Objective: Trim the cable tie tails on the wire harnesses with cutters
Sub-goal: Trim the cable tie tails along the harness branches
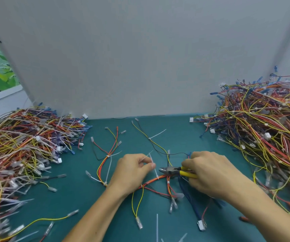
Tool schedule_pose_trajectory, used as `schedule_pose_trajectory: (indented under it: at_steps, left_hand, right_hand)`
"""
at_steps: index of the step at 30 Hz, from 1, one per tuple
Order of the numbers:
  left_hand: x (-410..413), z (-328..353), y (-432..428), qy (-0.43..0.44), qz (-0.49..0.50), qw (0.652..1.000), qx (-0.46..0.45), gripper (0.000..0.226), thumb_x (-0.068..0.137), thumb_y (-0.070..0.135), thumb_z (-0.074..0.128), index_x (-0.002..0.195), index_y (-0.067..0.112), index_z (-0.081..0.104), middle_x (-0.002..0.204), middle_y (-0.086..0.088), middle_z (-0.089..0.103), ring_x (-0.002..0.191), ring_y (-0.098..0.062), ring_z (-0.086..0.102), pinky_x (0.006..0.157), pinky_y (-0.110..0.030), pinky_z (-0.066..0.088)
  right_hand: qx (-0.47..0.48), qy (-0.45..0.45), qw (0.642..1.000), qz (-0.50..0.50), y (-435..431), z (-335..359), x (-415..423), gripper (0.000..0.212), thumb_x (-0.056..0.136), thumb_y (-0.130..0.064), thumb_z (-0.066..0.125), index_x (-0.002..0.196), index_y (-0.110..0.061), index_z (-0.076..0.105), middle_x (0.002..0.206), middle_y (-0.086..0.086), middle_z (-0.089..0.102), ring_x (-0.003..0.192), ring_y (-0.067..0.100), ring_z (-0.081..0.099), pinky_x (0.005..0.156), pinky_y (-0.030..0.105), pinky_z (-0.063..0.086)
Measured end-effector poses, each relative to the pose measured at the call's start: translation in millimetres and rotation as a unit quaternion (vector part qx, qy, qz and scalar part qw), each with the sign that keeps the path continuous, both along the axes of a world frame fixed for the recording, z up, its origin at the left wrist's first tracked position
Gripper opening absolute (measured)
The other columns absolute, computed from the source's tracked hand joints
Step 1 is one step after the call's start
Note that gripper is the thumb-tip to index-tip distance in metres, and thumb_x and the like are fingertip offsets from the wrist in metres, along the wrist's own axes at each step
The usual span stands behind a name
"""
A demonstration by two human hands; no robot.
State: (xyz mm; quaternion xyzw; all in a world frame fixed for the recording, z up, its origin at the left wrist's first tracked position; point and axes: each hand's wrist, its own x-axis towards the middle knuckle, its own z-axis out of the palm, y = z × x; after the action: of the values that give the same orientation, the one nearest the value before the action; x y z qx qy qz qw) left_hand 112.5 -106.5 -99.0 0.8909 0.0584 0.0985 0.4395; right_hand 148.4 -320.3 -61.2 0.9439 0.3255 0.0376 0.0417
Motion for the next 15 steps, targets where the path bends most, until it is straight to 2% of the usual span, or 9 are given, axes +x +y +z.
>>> schedule_pose_trajectory:
  at_steps: [2,4,7,10,15]
  left_hand:
    - [-1.4,0.3,-0.5,0.005,-0.01,0.999,0.038,0.016,0.082,0.031,0.071,0.068,0.023,0.069,0.051,0.008,0.053,0.052,-0.006,0.045,0.052,-0.02,0.034]
    - [-2.5,2.3,-0.4,0.009,-0.017,0.998,0.066,0.015,0.082,0.03,0.071,0.07,0.022,0.069,0.068,-0.002,0.064,0.064,-0.012,0.054,0.063,-0.023,0.041]
    - [-3.7,3.0,0.5,0.018,-0.038,0.995,0.085,0.009,0.083,0.028,0.07,0.077,0.022,0.071,0.078,-0.004,0.067,0.077,-0.015,0.06,0.075,-0.026,0.046]
    - [-4.9,1.9,0.3,0.019,-0.042,0.997,0.068,0.012,0.084,0.026,0.068,0.072,0.023,0.069,0.077,-0.001,0.067,0.075,-0.012,0.06,0.074,-0.029,0.048]
    - [-5.7,-0.9,1.0,0.02,-0.047,0.998,0.028,0.02,0.084,0.023,0.068,0.066,0.032,0.064,0.076,0.004,0.066,0.066,-0.004,0.053,0.072,-0.028,0.046]
  right_hand:
    - [-0.008,0.0,1.0,0.004,1.3,-1.4,0.0,0.017,0.088,-0.037,0.044,0.095,-0.025,0.054,0.087,-0.004,0.038,0.09,0.028,0.055,0.058,0.031,0.026]
    - [-0.013,-0.004,1.0,0.008,1.8,-2.2,0.1,0.016,0.087,-0.035,0.045,0.095,-0.025,0.055,0.087,-0.004,0.038,0.082,0.029,0.05,0.061,0.031,0.028]
    - [-0.018,-0.016,1.0,0.006,2.7,-3.4,-0.1,0.018,0.087,-0.033,0.045,0.097,-0.025,0.057,0.091,-0.003,0.043,0.075,0.027,0.039,0.062,0.03,0.027]
    - [-0.022,-0.017,1.0,0.007,3.4,-4.4,-0.3,0.02,0.087,-0.032,0.045,0.101,-0.024,0.058,0.102,-0.003,0.049,0.075,0.027,0.037,0.06,0.03,0.022]
    - [-0.019,-0.016,0.999,0.023,2.2,-3.0,1.7,0.018,0.086,-0.031,0.046,0.1,-0.025,0.057,0.104,-0.003,0.05,0.076,0.025,0.036,0.063,0.03,0.024]
